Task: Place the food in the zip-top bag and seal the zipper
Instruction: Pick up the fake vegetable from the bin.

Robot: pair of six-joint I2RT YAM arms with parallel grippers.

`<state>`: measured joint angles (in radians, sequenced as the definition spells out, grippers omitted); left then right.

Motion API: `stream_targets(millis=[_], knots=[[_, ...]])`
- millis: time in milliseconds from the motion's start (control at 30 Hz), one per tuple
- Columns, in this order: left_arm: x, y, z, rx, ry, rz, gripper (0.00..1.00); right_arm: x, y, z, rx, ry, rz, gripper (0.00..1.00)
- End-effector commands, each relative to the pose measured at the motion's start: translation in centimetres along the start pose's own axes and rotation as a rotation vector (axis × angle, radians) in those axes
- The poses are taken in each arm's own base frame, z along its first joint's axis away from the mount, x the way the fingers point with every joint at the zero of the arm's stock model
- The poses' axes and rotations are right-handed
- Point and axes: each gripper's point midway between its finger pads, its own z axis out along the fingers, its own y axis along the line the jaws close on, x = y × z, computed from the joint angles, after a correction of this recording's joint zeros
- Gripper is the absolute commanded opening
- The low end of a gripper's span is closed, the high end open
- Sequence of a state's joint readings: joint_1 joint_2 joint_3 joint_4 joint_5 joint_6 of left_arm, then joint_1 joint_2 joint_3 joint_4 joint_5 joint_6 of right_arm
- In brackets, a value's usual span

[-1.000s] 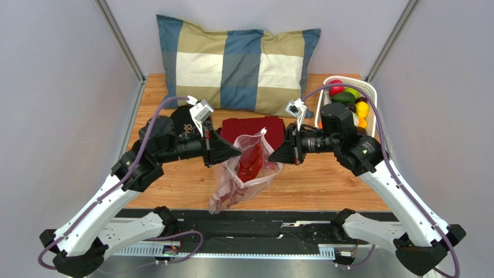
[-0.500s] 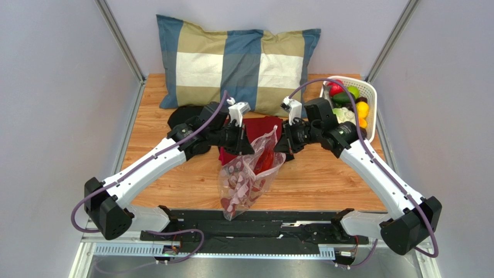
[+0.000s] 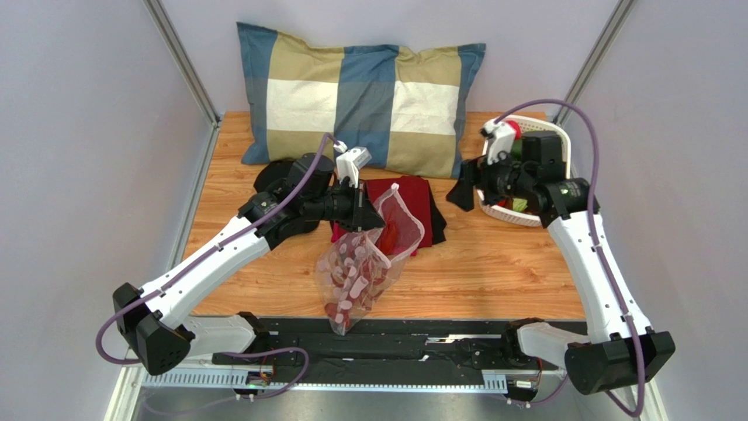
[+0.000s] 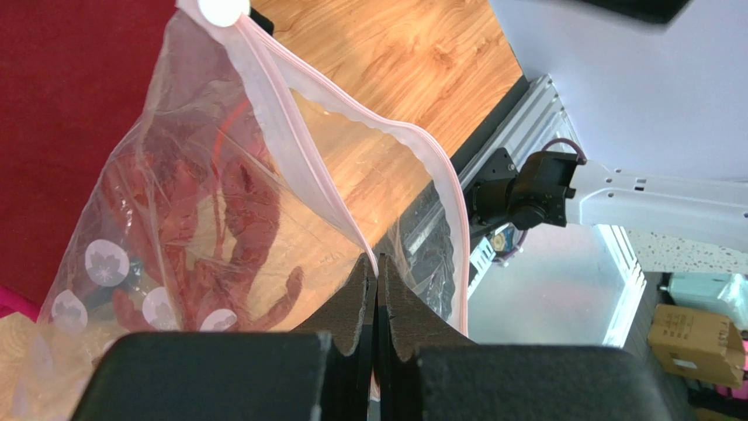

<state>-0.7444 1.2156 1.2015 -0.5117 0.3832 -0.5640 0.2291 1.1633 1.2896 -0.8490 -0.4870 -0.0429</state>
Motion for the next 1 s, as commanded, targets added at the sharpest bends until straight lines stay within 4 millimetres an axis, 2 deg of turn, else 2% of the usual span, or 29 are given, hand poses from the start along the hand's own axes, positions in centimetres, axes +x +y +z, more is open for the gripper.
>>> stream_targets(millis=[0,67,100,133,167,233,267,367,633,767,833,967], knots=[[-1.6,-1.3,0.0,0.053,-0.053,0.013,0.0,-2.9,-5.4,-2.6,0.145,-0.068,-0.097,0.96],[-1.7,-1.4,0.0,0.054,-0.051,0.014,0.0,-2.6,-9.8,-2.8,0.277,-0.026,-0.124,0.99],[-1.7,-1.4,0.0,0.055,-0.05,0.017,0.0,-2.7,-11.3,-2.8,0.327,-0.008,-0.147,0.99],[-1.8,-1.4,0.1,0.055,-0.05,0.018,0.0,-2.4,-14.5,-3.1,0.441,0.028,-0.141,0.99],[-1.8,-1.4,0.1,0.053,-0.05,0.017,0.0,-2.1,-16.0,-3.0,0.489,0.062,-0.171,0.99],[-1.8,-1.3,0.2,0.052,-0.048,0.016,0.0,-1.9,-18.8,-3.3,0.605,0.108,-0.174,0.99],[-1.9,-1.3,0.2,0.05,-0.05,0.013,0.0,-1.2,-20.0,-2.4,0.621,0.149,-0.161,0.98],[-1.9,-1.2,0.4,0.046,-0.052,0.012,0.0,-0.7,-22.2,-1.5,0.684,0.196,-0.132,0.97],[-1.6,-0.7,0.6,0.031,-0.045,0.008,0.0,-0.1,-26.6,1.2,0.827,0.225,-0.146,0.98],[-1.6,-0.6,0.8,0.029,-0.047,0.0,0.0,0.8,-27.3,2.4,0.832,0.237,-0.108,1.0],[-1.6,-0.6,0.8,0.03,-0.047,0.0,0.0,0.9,-26.6,3.7,0.823,0.246,-0.128,1.0],[-1.5,-0.6,0.8,0.032,-0.044,-0.001,0.0,1.0,-26.3,4.8,0.838,0.256,-0.181,1.0]])
